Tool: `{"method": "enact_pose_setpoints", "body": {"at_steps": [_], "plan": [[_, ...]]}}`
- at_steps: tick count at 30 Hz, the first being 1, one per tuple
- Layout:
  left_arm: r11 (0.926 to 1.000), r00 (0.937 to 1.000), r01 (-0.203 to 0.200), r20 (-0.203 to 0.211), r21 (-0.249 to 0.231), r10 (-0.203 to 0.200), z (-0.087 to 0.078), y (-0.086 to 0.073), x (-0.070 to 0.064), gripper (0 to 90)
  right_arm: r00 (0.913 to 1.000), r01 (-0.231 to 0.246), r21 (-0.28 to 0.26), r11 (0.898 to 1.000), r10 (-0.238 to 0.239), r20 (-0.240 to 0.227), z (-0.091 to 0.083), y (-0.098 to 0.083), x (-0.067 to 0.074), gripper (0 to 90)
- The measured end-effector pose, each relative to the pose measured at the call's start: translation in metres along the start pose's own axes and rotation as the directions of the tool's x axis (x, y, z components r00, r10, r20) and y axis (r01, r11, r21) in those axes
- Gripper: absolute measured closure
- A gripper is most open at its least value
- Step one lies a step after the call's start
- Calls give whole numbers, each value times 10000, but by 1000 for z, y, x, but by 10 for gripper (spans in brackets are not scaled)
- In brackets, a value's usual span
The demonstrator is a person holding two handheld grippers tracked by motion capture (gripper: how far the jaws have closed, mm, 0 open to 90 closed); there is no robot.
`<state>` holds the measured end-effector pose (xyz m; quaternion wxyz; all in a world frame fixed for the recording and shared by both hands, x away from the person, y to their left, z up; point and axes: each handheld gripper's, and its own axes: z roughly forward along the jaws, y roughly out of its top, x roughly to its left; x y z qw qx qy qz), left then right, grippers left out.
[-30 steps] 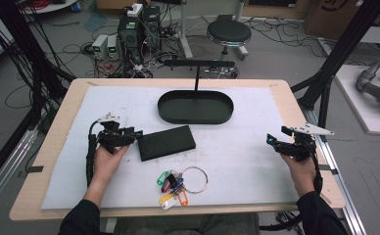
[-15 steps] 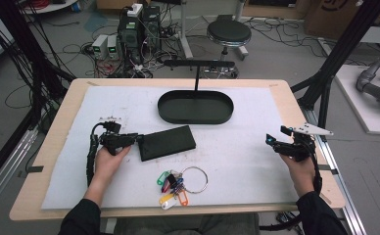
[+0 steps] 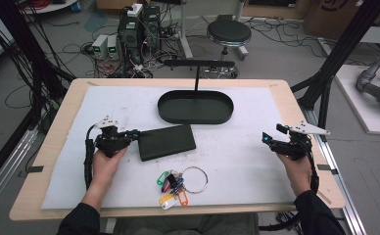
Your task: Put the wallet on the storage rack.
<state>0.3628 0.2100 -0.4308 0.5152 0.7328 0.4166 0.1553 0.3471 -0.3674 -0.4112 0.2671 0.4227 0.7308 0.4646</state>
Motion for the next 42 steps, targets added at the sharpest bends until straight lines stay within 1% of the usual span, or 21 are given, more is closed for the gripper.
{"method": "enact_pose_setpoints", "body": {"at_steps": [2,8,10,12,15,18,19,20,22,23,24,28,29,30,32,33,34,37,40,41,42], "plan": [[9961,9975,-695,119,-536,702,-7,2,-7,797,9997,-26,-177,9998,22,-235,4,5,4,274],[9804,9860,-1590,317,-1165,1637,-16,5,-17,799,9980,71,-624,9980,-110,-622,11,14,15,299],[9745,9815,-1823,349,-1307,1883,-19,5,-20,800,9925,141,-783,9968,-234,-1198,18,22,23,300],[9637,9726,-2204,417,-1508,2289,-22,6,-24,800,9879,351,-843,9958,-473,-1474,24,28,30,300],[9572,9664,-2439,441,-1557,2534,-24,6,-26,800,9803,560,-909,9943,-721,-1840,30,32,37,300],[9491,9582,-2701,514,-1622,2815,-27,7,-29,799,9607,1011,-814,9915,-1186,-2508,47,38,53,300],[9491,9582,-2701,514,-1622,2815,-27,7,-29,799,9607,1011,-814,9915,-1186,-2508,47,38,53,300],[9475,9561,-2760,546,-1615,2879,-28,7,-29,799,9467,1276,-709,9893,-1428,-2888,56,42,62,303],[9453,9537,-2823,586,-1635,2950,-29,7,-29,799,9398,1382,-604,9886,-1501,-3069,61,45,67,307],[9442,9527,-2848,599,-1654,2979,-29,7,-30,799,9321,1482,-594,9872,-1595,-3252,66,46,71,318],[9421,9508,-2886,650,-1705,3030,-29,7,-31,799,9161,1538,-594,9863,-1648,-3654,74,49,79,326],[9385,9463,-2983,744,-1737,3146,-31,6,-31,799,8818,1866,-417,9816,-1860,-4334,93,54,97,330],[9385,9463,-2983,744,-1737,3146,-31,6,-31,799,8818,1866,-417,9816,-1860,-4334,93,54,97,330],[9376,9450,-2999,795,-1757,3172,-32,6,-31,799,8673,1990,-254,9797,-1881,-4608,100,56,105,332],[9343,9415,-3062,869,-1825,3255,-33,6,-31,799,8527,2109,-237,9772,-1958,-4844,107,57,112,338],[9343,9415,-3062,869,-1825,3255,-33,6,-31,799,8527,2109,-237,9772,-1958,-4844,107,57,112,338],[9321,9391,-3096,935,-1880,3308,-34,5,-32,799,8382,2205,-272,9750,-2037,-5059,113,56,118,348],[9291,9353,-3152,1025,-1933,3386,-35,4,-32,799,8315,2287,-198,9733,-2059,-5160,118,56,123,349],[9275,9322,-3172,1145,-1979,3433,-36,3,-31,799,8081,2515,-222,9676,-2226,-5454,127,53,130,373],[9275,9322,-3172,1145,-1979,3433,-36,3,-31,799,8081,2515,-222,9676,-2226,-5454,127,53,130,373],[9262,9310,-3196,1158,-1999,3463,-36,2,-31,798,7987,2690,-219,9629,-2357,-5536,130,53,132,392]]}}
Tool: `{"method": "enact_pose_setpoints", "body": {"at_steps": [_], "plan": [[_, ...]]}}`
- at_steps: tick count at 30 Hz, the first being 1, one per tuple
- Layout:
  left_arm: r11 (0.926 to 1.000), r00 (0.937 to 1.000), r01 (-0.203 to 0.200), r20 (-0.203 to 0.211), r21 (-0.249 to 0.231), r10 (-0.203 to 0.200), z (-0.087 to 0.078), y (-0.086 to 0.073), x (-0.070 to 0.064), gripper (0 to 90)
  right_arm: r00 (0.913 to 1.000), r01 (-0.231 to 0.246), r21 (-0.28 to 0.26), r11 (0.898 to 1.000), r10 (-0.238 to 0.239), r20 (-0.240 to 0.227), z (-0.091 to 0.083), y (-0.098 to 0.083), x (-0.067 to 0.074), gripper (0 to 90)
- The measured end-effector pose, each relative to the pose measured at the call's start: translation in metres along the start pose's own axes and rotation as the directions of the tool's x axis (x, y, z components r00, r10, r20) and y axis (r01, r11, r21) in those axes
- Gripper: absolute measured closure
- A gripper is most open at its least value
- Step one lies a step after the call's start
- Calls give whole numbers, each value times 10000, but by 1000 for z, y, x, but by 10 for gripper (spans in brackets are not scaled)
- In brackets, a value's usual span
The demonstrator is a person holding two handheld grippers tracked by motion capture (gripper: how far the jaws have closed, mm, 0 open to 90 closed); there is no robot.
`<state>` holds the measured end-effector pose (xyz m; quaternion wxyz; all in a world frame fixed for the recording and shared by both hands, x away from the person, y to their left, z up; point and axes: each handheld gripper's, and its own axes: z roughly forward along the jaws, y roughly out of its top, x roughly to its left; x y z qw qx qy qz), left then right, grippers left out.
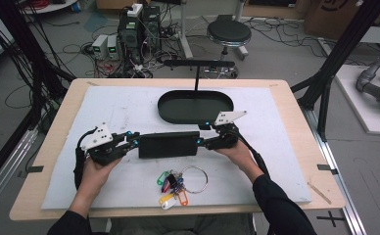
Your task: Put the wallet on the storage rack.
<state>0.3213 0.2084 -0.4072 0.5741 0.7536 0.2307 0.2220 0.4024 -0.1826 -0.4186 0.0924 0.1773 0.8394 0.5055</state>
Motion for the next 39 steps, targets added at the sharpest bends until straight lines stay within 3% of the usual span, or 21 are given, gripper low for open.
{"method": "enact_pose_setpoints", "body": {"at_steps": [3,4,5,8,9,10,12,14,19,25,27,29,30,31,32,33,34,35,36,39], "plan": [[10000,10000,42,40,-36,-42,0,0,0,798,9997,87,107,9999,-84,-230,5,1,1,423],[10000,10000,38,44,-41,-38,0,-1,0,797,9990,124,264,9996,-113,-423,9,2,3,486],[10000,10000,41,66,-62,-41,0,-1,0,797,9990,124,264,9996,-113,-423,9,2,3,486],[10000,10000,51,41,60,-51,-1,-3,1,789,9970,541,389,9978,-518,-580,12,4,5,614],[9999,10000,70,31,120,-70,-1,-4,2,789,9970,541,389,9978,-518,-580,12,4,5,614],[9995,9996,253,88,191,-255,-1,-6,4,762,9941,554,392,9977,-514,-952,9,4,4,693],[9990,9989,442,157,85,-443,-1,-6,6,719,9902,754,448,9961,-695,-1208,7,5,5,741],[9983,9980,590,230,28,-591,0,-4,7,642,9863,948,412,9946,-882,-1395,4,6,7,755],[9975,9964,684,490,161,-691,1,-1,7,433,9835,1332,197,9909,-1297,-1264,-3,10,11,767],[9977,9937,486,987,480,-531,11,4,8,327,9807,1382,-285,9900,-1408,-1354,-17,12,10,769],[9982,9926,405,1129,432,-452,15,8,7,327,9747,1622,-511,9854,-1681,-1473,-29,16,10,769],[9987,9879,377,1493,329,-422,19,14,6,327,9728,1662,-504,9848,-1722,-1549,-33,17,11,768],[9995,9813,199,1908,236,-240,23,20,2,327,9692,1725,-628,9830,-1807,-1672,-41,18,12,769],[9995,9813,199,1908,236,-240,23,20,2,332,9692,1725,-628,9830,-1807,-1672,-41,18,12,769],[9997,9745,140,2234,204,-182,28,24,-3,337,9670,1683,-784,9826,-1800,-1801,-47,18,12,768],[9997,9745,140,2234,204,-182,28,24,-3,337,9670,1683,-784,9826,-1800,-1801,-47,18,12,768],[9997,9702,43,2421,237,-99,31,26,-5,347,9627,1703,-831,9819,-1838,-1986,-53,18,12,768],[9995,9651,-86,2620,303,4,36,29,-9,386,9618,1682,-859,9820,-1826,-2041,-56,17,12,768],[9994,9547,-194,2974,274,104,40,30,-12,450,9601,1698,-885,9815,-1851,-2096,-57,17,12,767],[9990,9492,-420,3127,159,349,43,31,-17,615,9605,1720,-881,9812,-1869,-2064,-62,16,11,767]]}}
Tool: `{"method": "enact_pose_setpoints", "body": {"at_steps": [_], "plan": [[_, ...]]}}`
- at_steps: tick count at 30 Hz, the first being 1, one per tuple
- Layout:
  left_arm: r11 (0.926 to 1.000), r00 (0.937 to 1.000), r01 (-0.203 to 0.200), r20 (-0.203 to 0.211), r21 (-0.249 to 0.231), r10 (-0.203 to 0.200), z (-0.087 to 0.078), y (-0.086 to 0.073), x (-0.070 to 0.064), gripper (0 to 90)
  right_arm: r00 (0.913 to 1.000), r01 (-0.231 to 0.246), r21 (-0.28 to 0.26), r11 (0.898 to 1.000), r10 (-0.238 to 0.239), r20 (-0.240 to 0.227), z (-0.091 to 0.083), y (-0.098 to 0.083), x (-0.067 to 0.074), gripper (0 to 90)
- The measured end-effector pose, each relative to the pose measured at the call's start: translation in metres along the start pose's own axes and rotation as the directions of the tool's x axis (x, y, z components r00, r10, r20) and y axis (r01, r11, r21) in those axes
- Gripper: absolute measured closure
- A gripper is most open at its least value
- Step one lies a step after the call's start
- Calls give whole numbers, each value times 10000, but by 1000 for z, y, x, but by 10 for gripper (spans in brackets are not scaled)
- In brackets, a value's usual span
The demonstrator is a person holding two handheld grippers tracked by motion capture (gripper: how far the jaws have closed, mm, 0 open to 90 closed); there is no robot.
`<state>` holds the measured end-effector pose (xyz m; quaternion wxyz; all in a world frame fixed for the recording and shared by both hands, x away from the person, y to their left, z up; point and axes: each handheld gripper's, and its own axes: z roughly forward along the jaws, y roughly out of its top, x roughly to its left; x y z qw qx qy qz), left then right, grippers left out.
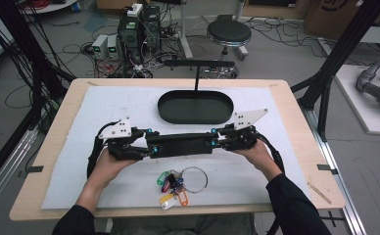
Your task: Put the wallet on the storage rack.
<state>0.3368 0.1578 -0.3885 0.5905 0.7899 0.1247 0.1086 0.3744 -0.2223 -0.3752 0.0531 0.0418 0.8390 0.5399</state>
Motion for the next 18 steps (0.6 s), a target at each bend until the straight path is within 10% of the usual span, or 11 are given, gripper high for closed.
{"method": "enact_pose_setpoints", "body": {"at_steps": [18], "plan": [[9954,9970,-640,386,-707,668,31,15,0,735,9890,-131,-631,9979,222,1462,-42,-7,6,633]]}}
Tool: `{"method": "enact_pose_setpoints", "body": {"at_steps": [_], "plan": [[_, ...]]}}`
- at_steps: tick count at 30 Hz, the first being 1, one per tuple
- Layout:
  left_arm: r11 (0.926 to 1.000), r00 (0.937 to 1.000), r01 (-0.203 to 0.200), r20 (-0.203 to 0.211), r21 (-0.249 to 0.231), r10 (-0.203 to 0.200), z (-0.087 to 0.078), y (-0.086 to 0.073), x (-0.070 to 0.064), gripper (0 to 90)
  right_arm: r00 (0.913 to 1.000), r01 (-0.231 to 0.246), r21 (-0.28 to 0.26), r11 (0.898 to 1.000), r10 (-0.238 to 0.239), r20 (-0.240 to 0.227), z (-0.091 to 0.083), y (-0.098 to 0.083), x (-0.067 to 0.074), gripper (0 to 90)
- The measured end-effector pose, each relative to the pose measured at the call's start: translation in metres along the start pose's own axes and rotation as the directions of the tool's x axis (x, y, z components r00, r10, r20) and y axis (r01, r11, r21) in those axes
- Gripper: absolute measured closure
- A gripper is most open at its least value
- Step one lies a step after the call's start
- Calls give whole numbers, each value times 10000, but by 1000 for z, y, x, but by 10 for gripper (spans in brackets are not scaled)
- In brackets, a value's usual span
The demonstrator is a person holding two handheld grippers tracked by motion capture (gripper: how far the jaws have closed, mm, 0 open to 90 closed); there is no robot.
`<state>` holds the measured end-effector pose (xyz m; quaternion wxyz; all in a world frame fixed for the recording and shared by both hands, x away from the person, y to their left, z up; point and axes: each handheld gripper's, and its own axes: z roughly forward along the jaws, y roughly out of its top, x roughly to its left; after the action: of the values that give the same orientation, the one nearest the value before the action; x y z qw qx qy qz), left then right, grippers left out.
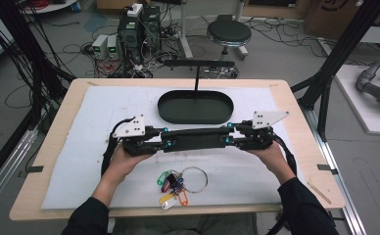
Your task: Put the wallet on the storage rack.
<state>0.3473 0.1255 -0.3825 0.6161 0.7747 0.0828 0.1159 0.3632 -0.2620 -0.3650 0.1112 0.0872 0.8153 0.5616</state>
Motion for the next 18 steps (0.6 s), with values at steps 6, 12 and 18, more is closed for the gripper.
{"method": "enact_pose_setpoints", "body": {"at_steps": [6,12,18], "plan": [[9999,9998,24,-175,-155,-26,8,3,4,735,9943,-445,-656,9969,506,936,-28,-7,-5,554],[9994,9990,117,-429,-316,-130,8,5,9,735,9757,-888,-982,9912,1064,1916,-51,-18,-8,474],[9998,9983,60,-579,-197,-71,10,11,13,735,9435,-1249,-1189,9850,1550,2929,-72,-35,-9,430]]}}
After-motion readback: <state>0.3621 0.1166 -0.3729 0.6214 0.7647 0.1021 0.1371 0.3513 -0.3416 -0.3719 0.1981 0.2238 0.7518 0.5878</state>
